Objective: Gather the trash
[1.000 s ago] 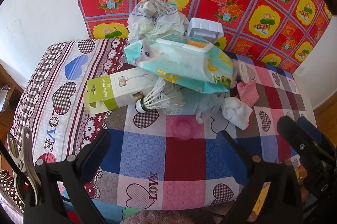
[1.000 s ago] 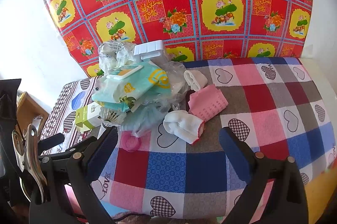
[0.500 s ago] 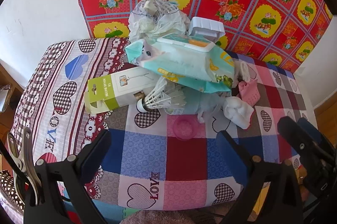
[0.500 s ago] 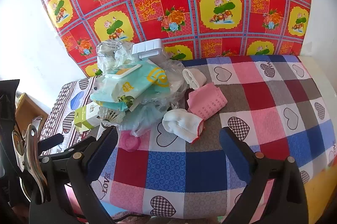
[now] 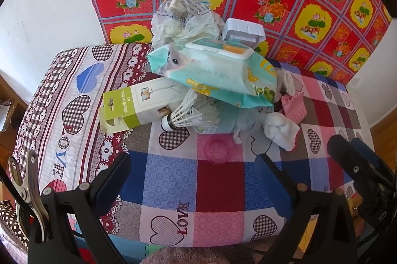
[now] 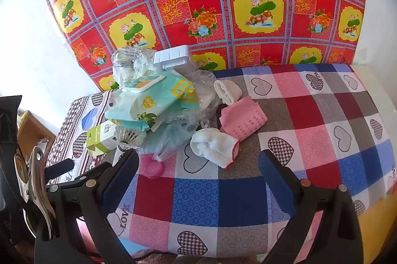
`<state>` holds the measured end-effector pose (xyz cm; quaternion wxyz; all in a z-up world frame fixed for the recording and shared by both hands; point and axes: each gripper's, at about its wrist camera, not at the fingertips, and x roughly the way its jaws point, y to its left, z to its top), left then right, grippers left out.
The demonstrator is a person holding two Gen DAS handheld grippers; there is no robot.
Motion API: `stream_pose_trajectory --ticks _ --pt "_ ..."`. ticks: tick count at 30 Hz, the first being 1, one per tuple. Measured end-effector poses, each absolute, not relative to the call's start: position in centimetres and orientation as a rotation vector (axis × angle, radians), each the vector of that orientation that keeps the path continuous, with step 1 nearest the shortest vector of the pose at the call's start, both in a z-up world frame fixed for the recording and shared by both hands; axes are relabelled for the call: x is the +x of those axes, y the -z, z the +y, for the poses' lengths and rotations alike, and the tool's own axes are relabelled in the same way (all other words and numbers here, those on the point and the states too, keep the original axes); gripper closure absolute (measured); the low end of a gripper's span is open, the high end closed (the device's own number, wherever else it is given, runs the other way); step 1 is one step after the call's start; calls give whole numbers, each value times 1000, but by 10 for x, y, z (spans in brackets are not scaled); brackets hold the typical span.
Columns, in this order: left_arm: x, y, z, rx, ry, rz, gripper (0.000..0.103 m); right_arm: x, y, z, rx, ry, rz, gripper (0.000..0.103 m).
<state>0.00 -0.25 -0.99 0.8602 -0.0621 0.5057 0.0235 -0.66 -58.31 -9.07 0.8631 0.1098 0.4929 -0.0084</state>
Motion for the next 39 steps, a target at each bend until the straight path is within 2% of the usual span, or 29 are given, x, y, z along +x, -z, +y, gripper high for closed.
stream_pose_trajectory --ticks 13,16,37,39 --pt "2 12 -1 -130 -49 1070 2 -3 91 -583 230 28 1048 4" --pt "2 12 -1 -134 -33 1071 2 -3 92 -582 233 29 1053 11" --pt "37 5 27 -96 26 1084 6 21 100 -587 335 34 1063 11" --pt "45 4 28 -84 1 1086 9 27 103 -587 333 10 1069 11"
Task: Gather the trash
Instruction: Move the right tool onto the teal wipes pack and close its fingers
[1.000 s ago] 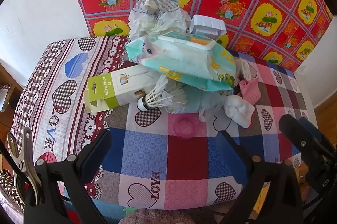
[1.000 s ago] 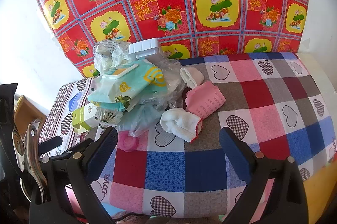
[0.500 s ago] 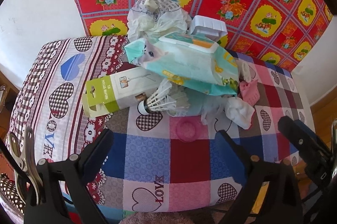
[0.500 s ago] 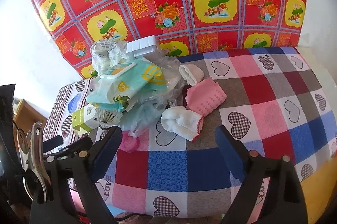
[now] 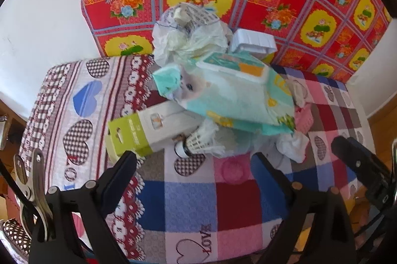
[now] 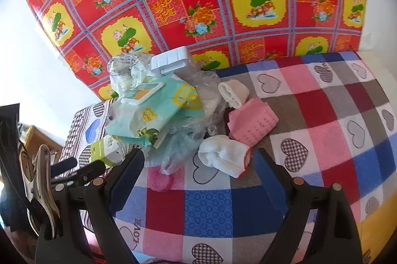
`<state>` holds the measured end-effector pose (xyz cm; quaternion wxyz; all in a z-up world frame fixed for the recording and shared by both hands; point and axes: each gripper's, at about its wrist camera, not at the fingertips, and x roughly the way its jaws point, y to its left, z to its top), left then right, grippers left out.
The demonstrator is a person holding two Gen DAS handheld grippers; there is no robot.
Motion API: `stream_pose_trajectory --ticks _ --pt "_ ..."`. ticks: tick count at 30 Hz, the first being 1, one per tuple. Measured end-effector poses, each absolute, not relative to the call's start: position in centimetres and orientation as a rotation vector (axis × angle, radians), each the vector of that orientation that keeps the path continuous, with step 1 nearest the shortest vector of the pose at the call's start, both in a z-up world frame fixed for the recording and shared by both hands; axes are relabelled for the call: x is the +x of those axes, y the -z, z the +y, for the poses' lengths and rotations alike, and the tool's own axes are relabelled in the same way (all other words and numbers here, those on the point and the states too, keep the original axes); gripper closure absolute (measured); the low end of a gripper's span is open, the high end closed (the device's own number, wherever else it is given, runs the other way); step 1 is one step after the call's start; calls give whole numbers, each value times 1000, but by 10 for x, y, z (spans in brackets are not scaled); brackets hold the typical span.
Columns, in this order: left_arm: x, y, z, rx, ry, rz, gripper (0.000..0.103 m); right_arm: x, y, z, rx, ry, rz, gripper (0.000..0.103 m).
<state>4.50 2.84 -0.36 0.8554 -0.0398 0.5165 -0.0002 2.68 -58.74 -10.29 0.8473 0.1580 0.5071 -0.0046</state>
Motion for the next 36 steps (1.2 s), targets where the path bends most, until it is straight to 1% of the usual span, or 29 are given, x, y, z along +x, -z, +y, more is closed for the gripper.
stream_pose_trajectory --ticks 3,7,9,15,20,25,27,29,31,36 --pt "56 4 32 -84 -14 1105 11 35 107 -587 341 -34 1082 16" --pt "72 6 37 -63 -21 1117 13 47 115 -584 353 -108 1104 16" --pt "79 8 41 -55 -24 1127 16 52 118 -580 341 -123 1104 17" --pt "105 9 57 -96 12 1158 21 66 124 -574 370 -119 1138 18" --pt "129 3 64 -76 76 1147 22 73 125 -570 424 -77 1135 20" --pt "161 14 71 -103 123 1167 24 84 127 -561 452 -38 1143 29" --pt "170 23 75 -123 140 1192 29 90 127 -556 459 -33 1138 31" --pt "177 32 77 -136 150 1219 31 97 127 -551 445 -25 1134 35" --pt "185 39 80 -161 183 1237 31 103 129 -548 442 -16 1141 41" --pt "195 47 85 -183 225 1252 30 114 138 -543 436 36 1163 46"
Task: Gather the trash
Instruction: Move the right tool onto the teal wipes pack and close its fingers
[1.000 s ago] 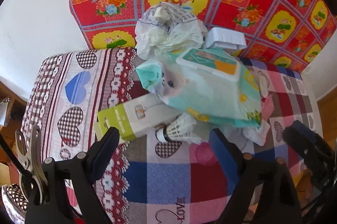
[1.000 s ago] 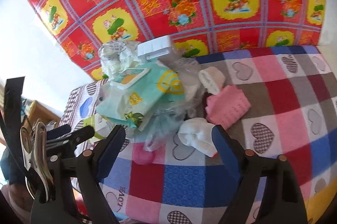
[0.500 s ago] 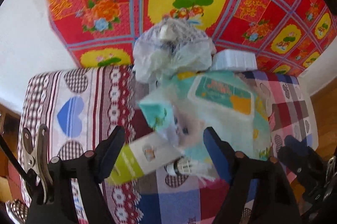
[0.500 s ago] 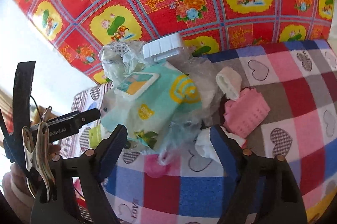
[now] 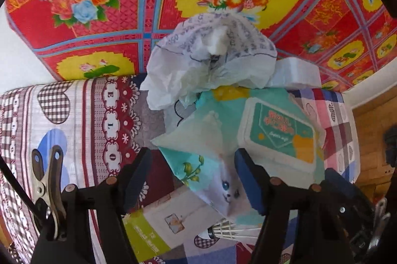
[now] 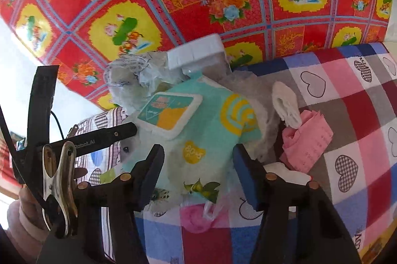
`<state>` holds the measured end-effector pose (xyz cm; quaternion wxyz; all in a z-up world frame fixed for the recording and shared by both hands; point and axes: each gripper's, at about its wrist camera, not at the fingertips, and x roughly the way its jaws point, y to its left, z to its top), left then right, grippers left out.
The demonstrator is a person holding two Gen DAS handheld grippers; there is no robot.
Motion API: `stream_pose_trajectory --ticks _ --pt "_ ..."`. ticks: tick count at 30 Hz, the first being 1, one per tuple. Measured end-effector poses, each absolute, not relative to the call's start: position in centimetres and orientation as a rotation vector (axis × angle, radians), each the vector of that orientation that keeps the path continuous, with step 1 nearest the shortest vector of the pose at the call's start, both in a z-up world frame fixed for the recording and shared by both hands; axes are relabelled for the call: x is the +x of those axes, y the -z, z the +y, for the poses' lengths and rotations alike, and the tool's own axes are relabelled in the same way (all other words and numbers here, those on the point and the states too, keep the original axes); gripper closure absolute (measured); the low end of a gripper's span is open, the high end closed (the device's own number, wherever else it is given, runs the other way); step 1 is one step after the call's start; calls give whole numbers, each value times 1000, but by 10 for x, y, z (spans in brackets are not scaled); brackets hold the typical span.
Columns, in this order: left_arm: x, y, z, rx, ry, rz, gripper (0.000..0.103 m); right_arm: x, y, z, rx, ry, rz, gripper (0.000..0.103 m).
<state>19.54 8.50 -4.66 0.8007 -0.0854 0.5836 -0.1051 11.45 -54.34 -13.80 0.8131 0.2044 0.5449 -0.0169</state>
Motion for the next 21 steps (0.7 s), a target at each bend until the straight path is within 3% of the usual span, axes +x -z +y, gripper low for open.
stream_pose_trajectory --ticks 7,11,21 --pt "197 49 88 -178 289 1253 30 121 152 -553 440 120 1189 58" --pt "194 44 77 -41 292 1205 30 123 160 -560 470 141 1208 58" --pt "211 66 89 -187 351 1295 30 130 167 -563 406 167 1210 58"
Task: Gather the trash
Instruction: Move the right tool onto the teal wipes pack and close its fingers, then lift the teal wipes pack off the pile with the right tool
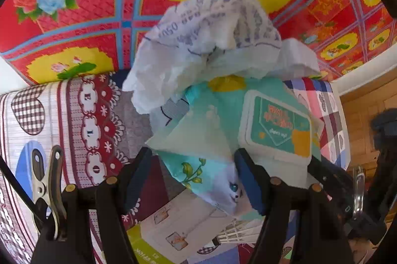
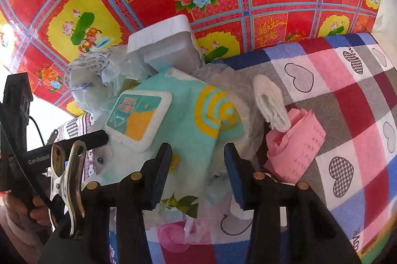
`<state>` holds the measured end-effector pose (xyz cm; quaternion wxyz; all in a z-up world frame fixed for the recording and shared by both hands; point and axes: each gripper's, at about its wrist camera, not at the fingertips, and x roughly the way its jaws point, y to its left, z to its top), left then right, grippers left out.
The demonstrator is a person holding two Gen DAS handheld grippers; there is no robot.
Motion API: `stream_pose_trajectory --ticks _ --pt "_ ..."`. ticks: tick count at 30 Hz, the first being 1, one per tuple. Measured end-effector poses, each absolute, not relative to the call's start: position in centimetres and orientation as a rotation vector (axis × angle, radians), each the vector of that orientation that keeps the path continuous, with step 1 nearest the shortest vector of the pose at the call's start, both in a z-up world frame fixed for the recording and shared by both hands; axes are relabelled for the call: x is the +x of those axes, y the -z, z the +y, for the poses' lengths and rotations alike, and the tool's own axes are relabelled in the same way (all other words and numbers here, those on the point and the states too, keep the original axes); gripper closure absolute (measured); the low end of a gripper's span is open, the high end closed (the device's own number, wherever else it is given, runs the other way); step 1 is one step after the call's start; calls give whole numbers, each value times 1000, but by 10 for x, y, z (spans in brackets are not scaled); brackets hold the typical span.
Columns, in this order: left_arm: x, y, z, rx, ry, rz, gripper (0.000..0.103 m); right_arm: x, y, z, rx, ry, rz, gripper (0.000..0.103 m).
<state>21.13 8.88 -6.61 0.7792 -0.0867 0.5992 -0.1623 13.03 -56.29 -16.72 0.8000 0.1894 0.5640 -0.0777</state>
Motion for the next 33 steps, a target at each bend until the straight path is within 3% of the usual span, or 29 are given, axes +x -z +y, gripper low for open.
stream_pose_trajectory --ticks 14,28,32,33 --pt "205 63 70 -122 288 1206 30 134 179 -570 441 176 1231 58" --pt "216 86 65 -243 293 1278 32 142 190 -574 436 192 1263 58" --pt "217 88 62 -287 323 1282 46 145 191 -573 434 195 1251 58" --pt "216 86 60 -275 320 1276 47 145 191 -573 434 192 1245 63"
